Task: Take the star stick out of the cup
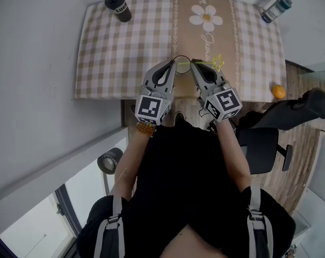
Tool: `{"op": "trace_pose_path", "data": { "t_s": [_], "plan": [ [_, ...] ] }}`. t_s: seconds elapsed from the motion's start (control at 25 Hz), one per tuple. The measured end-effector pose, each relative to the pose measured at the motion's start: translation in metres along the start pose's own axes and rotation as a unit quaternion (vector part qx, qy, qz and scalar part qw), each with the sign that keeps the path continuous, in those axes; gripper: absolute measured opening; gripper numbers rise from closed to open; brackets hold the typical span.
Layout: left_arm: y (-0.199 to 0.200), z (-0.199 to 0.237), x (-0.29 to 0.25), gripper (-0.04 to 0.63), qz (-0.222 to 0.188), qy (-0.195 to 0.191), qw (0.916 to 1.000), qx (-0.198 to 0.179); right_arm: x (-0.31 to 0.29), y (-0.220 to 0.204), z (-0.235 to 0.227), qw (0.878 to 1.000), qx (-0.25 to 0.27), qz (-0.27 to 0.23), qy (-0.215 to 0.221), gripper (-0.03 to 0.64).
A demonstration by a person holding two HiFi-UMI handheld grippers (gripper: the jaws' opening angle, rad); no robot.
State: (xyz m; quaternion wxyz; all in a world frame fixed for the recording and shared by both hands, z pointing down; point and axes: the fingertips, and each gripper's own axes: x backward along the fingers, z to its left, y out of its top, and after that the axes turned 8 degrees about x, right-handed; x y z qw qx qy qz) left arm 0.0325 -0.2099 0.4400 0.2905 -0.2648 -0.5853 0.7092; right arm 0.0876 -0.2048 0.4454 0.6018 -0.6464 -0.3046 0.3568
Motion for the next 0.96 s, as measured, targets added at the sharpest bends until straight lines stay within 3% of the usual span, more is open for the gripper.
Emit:
{"op": "trace_pose_path", "data": {
  "t_s": [0.96],
  "plan": [
    [-0.003, 0.009, 0.017, 0.002, -0.006, 0.013, 0.9999, 0.009, 0.0, -0.003, 0.008, 1.0, 0.006, 0.011, -0.004, 0.017]
  ]
}}
